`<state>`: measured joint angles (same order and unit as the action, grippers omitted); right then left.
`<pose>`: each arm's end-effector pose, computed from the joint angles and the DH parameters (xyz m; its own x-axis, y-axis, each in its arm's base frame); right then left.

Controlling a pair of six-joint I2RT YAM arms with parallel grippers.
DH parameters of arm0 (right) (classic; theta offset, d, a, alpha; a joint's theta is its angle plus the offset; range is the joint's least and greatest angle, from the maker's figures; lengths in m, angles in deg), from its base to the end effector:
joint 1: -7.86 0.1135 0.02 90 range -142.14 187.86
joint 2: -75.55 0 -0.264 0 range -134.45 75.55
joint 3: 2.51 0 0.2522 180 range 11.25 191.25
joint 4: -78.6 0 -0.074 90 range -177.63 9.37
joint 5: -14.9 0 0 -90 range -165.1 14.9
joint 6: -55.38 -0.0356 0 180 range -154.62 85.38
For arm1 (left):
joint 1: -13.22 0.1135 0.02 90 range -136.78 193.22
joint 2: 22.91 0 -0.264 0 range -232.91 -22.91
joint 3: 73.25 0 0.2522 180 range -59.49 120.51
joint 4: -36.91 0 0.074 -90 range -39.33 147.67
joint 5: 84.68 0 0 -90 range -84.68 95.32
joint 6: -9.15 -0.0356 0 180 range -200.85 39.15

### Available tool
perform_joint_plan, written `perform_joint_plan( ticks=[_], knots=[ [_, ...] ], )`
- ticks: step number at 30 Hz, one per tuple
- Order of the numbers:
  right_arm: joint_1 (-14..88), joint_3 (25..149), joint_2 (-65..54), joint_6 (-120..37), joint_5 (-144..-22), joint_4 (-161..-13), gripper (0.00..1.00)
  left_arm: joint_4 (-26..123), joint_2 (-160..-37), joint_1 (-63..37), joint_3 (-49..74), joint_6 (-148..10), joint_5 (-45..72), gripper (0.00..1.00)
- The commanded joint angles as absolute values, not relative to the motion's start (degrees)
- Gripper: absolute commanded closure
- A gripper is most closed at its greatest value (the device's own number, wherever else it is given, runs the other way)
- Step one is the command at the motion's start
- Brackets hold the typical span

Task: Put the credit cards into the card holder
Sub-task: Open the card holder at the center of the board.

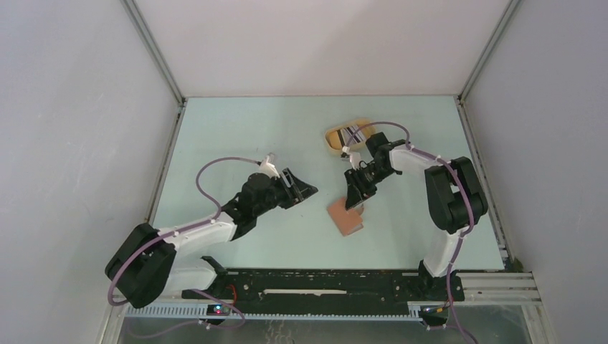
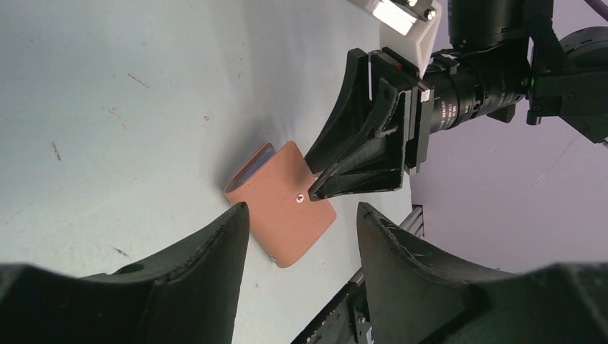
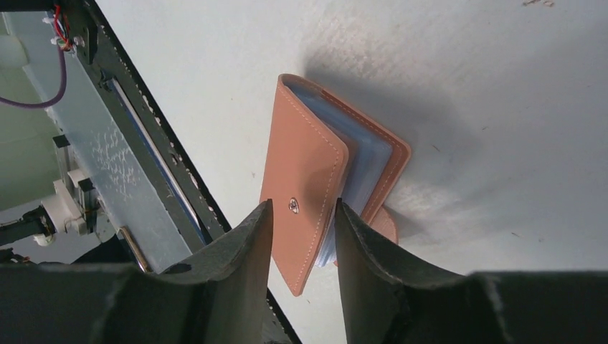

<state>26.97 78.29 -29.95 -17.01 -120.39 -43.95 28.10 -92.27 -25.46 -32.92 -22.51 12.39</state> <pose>0.3066 0.1330 0.1644 -0.7947 -0.5006 -0.3432 -0.5901 0.5052 0.6297 0.1925 -0.1597 0.2004 -0.7463 -0.4846 -0.4563 0.1432 0.5526 -0.8211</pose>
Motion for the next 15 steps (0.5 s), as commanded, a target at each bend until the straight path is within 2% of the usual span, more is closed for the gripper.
perform_joint_plan(
  ticks=[1, 3, 6, 10, 15],
  knots=[
    [27.78, 80.24, -30.66, -17.32, -120.84, -41.67, 0.56, 23.66, -93.6, -25.72, -33.09, -21.56, 12.57, 0.38],
    [27.95, 80.23, -30.5, -16.93, -121.95, -41.41, 0.63, 23.18, -94.67, -25.71, -32.91, -21.32, 13.22, 0.38],
    [27.95, 80.29, -29.51, -16.64, -122.77, -41.32, 0.82, 22.52, -95.52, -25.74, -32.71, -21.07, 14.09, 0.37],
    [27.33, 81.7, -27.42, -15.6, -118.16, -40.81, 1.0, 22.37, -95.47, -25.78, -32.76, -21.08, 14.26, 0.37],
    [25.81, 85.47, -24.25, -14.56, -108.49, -40.82, 1.0, 22.92, -95.39, -25.74, -32.69, -21.34, 14.22, 0.37]
  ],
)
